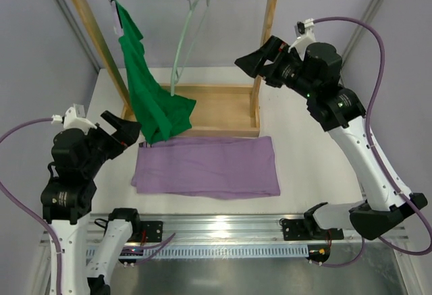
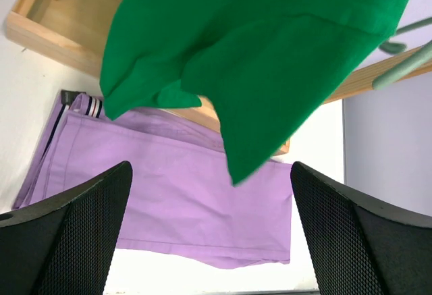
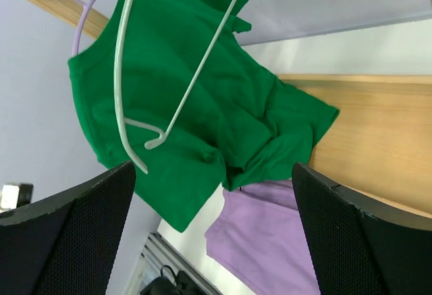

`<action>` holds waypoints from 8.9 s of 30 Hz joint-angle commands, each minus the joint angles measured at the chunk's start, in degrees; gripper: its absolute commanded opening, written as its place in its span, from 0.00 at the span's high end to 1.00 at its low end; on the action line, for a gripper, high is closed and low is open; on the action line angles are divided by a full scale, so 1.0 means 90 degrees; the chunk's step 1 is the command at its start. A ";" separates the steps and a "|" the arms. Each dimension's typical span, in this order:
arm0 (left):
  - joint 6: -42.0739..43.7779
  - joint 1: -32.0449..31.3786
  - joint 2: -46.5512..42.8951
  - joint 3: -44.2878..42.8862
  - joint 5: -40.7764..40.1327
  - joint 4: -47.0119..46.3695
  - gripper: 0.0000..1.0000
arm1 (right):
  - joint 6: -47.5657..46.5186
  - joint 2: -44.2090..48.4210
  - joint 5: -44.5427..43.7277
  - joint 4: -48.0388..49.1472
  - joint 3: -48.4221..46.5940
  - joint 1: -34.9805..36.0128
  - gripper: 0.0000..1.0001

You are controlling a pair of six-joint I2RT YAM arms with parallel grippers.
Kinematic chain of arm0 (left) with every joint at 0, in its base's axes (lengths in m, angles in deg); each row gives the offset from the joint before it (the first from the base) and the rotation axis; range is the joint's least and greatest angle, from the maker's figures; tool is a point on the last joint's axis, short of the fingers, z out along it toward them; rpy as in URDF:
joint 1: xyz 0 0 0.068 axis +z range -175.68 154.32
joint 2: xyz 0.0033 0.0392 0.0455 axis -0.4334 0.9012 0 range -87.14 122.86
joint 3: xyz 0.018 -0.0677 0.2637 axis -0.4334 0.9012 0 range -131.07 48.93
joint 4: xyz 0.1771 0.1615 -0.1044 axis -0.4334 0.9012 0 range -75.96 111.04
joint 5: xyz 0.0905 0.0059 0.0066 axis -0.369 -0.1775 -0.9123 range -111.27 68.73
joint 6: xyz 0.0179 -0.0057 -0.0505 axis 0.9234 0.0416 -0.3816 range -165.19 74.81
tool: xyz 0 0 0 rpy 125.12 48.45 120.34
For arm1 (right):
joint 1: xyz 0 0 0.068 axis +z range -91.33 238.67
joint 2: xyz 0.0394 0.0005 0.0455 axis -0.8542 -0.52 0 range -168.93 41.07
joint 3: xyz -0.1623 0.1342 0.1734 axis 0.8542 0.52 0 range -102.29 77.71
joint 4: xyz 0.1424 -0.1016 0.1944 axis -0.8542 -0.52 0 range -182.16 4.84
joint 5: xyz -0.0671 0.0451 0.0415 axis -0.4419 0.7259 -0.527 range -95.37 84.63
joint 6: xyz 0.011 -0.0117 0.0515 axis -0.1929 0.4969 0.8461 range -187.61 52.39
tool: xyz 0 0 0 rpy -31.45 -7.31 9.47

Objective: Place the trousers on the hanger
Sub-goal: Grab a hanger with the left arm, then pass the hanger from the left arm to the right, then pass the hanger from the right arm to the left

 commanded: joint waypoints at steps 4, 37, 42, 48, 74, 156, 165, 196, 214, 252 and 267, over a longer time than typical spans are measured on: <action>0.0538 0.0005 0.0547 -0.1505 0.0583 -0.0525 0.00 | -0.0450 0.1100 -0.0085 0.0092 0.1577 0.0312 0.00; 0.0911 -0.2309 0.3185 -0.3501 0.0076 -0.2271 0.30 | -0.0675 0.2820 -0.1297 -0.0611 0.4285 0.0381 0.00; 0.1035 -0.3313 0.3691 -0.3870 -0.0701 -0.2304 0.31 | -0.0948 0.2801 -0.0897 -0.0308 0.4314 0.0381 0.00; 0.1397 -0.4515 0.4823 -0.4661 -0.2274 -0.2019 0.28 | -0.1095 0.2791 -0.0750 0.0024 0.4539 0.0371 0.00; 0.1622 -0.5053 0.5685 -0.4390 -0.4395 -0.2752 0.42 | -0.1759 0.2957 -0.0681 0.0298 0.4930 0.0381 0.00; 0.1584 -0.5073 0.1887 0.0248 -0.3028 -0.3601 1.00 | 0.0212 0.1982 -0.0875 0.0883 0.3681 0.1219 0.06; 0.1222 -0.5122 0.1329 0.1157 -0.3028 -0.3690 1.00 | 0.1619 0.0253 -0.1979 0.2376 0.2735 0.1904 0.30; 0.0783 -0.5434 0.1485 0.1675 -0.3028 -0.4051 1.00 | -0.0089 -0.2824 -0.4509 -0.0601 -0.0988 0.2842 0.30; 0.0666 -0.5552 0.1710 0.1851 -0.3068 -0.4148 0.80 | -0.0412 -0.2415 -0.4344 -0.0240 -0.0013 0.2852 0.96; -0.0702 -0.4674 0.0929 0.3238 -0.1486 -0.2722 0.23 | 0.0682 0.1991 -0.3358 0.1890 0.6678 0.2881 0.96; 0.0187 -0.3579 0.1270 0.1296 -0.1310 -0.0350 0.21 | 0.0370 0.1932 -0.2683 0.0445 0.4970 0.2832 0.96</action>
